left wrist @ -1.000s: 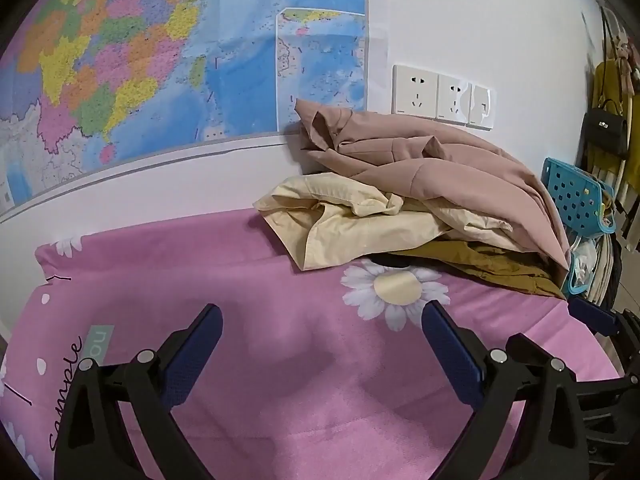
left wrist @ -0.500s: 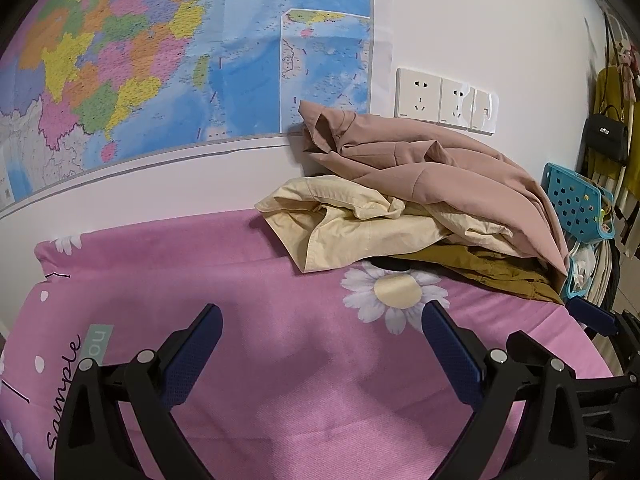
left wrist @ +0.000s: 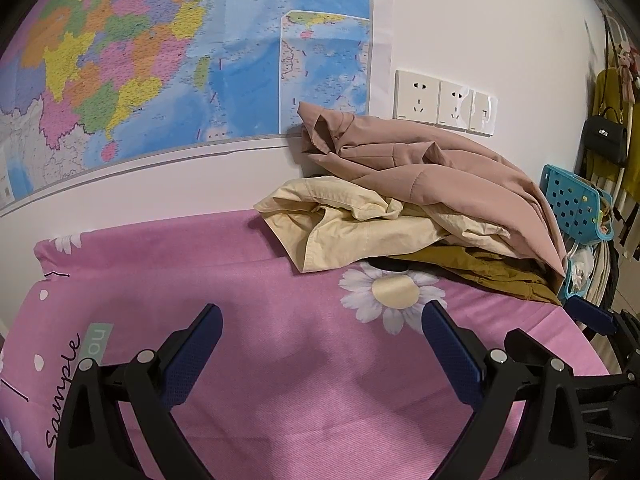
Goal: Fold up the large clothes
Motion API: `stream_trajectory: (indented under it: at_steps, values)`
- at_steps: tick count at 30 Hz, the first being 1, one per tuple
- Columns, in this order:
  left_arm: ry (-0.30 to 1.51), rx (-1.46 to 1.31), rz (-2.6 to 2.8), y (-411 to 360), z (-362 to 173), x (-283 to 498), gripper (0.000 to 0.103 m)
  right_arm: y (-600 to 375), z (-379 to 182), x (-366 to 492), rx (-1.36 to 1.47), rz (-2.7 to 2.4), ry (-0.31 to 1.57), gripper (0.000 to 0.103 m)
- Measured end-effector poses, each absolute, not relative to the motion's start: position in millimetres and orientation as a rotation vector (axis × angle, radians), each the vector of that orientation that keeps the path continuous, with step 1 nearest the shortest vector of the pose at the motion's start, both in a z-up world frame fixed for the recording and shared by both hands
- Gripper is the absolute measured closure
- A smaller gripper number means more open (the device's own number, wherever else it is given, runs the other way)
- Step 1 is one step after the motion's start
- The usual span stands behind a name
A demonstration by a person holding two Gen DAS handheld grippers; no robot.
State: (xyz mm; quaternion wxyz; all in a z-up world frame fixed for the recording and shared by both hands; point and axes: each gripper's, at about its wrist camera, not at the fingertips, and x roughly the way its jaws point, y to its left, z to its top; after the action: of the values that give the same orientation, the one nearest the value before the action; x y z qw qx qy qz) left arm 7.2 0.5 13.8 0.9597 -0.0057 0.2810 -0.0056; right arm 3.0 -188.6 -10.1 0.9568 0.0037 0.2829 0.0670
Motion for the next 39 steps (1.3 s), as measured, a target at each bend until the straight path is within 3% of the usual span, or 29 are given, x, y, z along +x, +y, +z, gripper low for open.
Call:
stream_trajectory:
  at_steps: [39]
  values:
    - [0.569, -0.016, -0.021, -0.4, 15.7, 8.0, 0.007, -188.9, -5.8, 4.0, -0.007, 0.132, 0.562, 0.006]
